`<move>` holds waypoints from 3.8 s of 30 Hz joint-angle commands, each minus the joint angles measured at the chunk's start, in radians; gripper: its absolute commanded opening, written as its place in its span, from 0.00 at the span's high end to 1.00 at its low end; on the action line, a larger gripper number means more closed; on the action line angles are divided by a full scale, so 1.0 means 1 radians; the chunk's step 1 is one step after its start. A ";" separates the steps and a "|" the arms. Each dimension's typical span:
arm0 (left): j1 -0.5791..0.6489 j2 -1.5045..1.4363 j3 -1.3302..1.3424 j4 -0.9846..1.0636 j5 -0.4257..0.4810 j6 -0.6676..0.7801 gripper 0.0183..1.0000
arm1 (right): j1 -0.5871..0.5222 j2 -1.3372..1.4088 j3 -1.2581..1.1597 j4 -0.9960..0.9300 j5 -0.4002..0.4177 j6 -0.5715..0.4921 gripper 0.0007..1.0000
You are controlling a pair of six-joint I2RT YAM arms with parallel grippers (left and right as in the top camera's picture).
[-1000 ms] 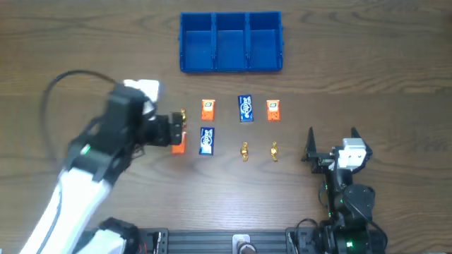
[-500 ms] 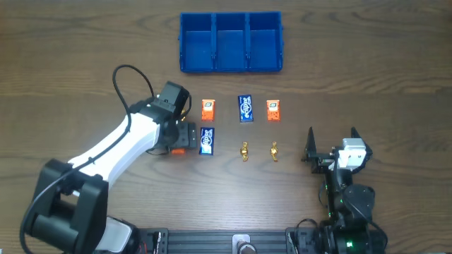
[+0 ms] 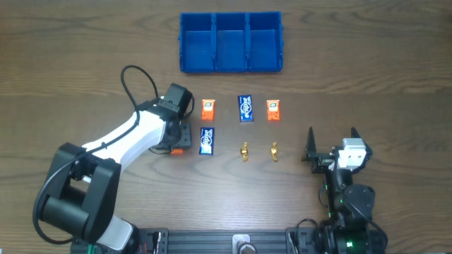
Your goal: Sort Candies Into Trays
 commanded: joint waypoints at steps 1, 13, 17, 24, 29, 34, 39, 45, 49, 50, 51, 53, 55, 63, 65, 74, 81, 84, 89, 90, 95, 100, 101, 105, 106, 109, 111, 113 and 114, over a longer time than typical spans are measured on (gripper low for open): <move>-0.014 -0.015 0.040 0.004 0.007 -0.042 0.70 | 0.006 -0.005 -0.002 -0.004 -0.002 -0.015 0.00; 0.020 0.352 1.326 -0.484 -0.221 0.011 0.68 | 0.006 -0.005 -0.002 -0.004 -0.002 -0.015 0.00; 0.047 0.628 1.590 -0.557 -0.146 0.014 0.67 | 0.006 -0.005 -0.002 -0.004 -0.002 -0.014 0.00; 0.056 0.699 1.598 -0.523 -0.130 0.014 0.54 | 0.006 -0.005 -0.002 -0.004 -0.002 -0.015 0.00; 0.050 0.624 1.564 -0.489 -0.131 0.009 0.16 | 0.006 -0.005 -0.002 -0.004 -0.002 -0.015 0.00; -0.032 0.227 1.130 -0.355 -0.148 -0.035 0.14 | 0.006 -0.005 -0.002 -0.004 -0.002 -0.015 0.00; -0.139 0.042 0.601 -0.174 -0.145 -0.152 0.15 | 0.006 -0.005 -0.002 -0.004 -0.002 -0.015 0.00; -0.162 0.176 0.419 -0.035 -0.079 -0.155 0.20 | 0.006 -0.005 -0.002 -0.004 -0.002 -0.015 0.00; -0.162 0.253 0.419 -0.010 -0.046 -0.151 0.22 | 0.006 -0.005 -0.002 -0.004 -0.002 -0.015 0.00; -0.162 0.265 0.419 -0.010 -0.044 -0.151 0.23 | 0.006 -0.005 -0.002 -0.004 -0.002 -0.015 0.00; -0.162 0.275 0.419 -0.010 -0.044 -0.151 0.23 | 0.006 -0.005 -0.002 -0.004 -0.002 -0.015 0.00; -0.161 0.294 0.419 -0.009 -0.044 -0.151 0.24 | 0.006 -0.005 -0.002 -0.004 -0.002 -0.015 0.00; -0.160 0.310 0.419 -0.009 -0.044 -0.151 0.27 | 0.006 -0.005 -0.002 -0.004 -0.002 -0.015 0.00; -0.147 0.329 0.419 -0.010 -0.044 -0.151 0.71 | 0.006 -0.005 -0.002 -0.004 -0.002 -0.015 0.00; -0.146 0.329 0.419 -0.005 -0.045 -0.151 0.73 | 0.006 -0.005 -0.002 -0.004 -0.002 -0.015 0.00; -0.101 0.104 0.805 -0.142 -0.248 0.005 0.72 | 0.006 -0.005 -0.002 -0.004 -0.002 -0.015 0.00; 0.061 0.400 1.140 -0.218 -0.121 0.079 0.71 | 0.006 -0.005 -0.002 -0.004 -0.002 -0.015 0.00; 0.064 0.532 1.238 -0.250 -0.097 0.104 0.71 | 0.006 -0.005 -0.002 -0.004 -0.002 -0.015 0.00; 0.064 0.580 1.268 -0.266 -0.094 0.104 0.68 | 0.006 -0.005 -0.002 -0.004 -0.002 -0.015 0.00; 0.064 0.580 1.268 -0.265 -0.096 0.104 0.67 | 0.006 -0.005 -0.002 -0.004 -0.002 -0.015 0.00; 0.051 0.562 1.268 -0.283 -0.087 0.085 0.31 | 0.006 -0.005 -0.002 -0.004 -0.002 -0.015 0.00; -0.145 0.437 1.268 -0.348 -0.142 -0.025 0.21 | 0.006 -0.005 -0.002 -0.004 -0.002 -0.015 0.00; -0.210 0.436 1.268 -0.362 -0.143 -0.061 0.21 | 0.006 -0.005 -0.002 -0.004 -0.002 -0.015 0.00; -0.366 0.514 1.265 -0.423 -0.138 -0.224 0.24 | 0.006 -0.005 -0.002 -0.004 -0.002 -0.015 0.00; -0.402 0.550 1.265 -0.426 -0.123 -0.242 0.24 | 0.006 -0.005 -0.002 -0.004 -0.002 -0.015 0.00; -0.457 0.660 1.265 -0.422 -0.082 -0.299 0.25 | 0.006 -0.005 -0.002 -0.004 -0.002 -0.015 0.00; -0.462 0.721 1.265 -0.406 -0.033 -0.312 0.27 | 0.006 -0.005 -0.002 -0.004 -0.002 -0.015 0.00; -0.466 0.761 1.265 -0.395 -0.026 -0.324 0.27 | 0.006 -0.005 -0.002 -0.004 -0.002 -0.015 0.00; -0.470 0.776 1.265 -0.391 -0.026 -0.325 0.27 | 0.006 -0.005 -0.002 -0.004 -0.002 -0.015 0.00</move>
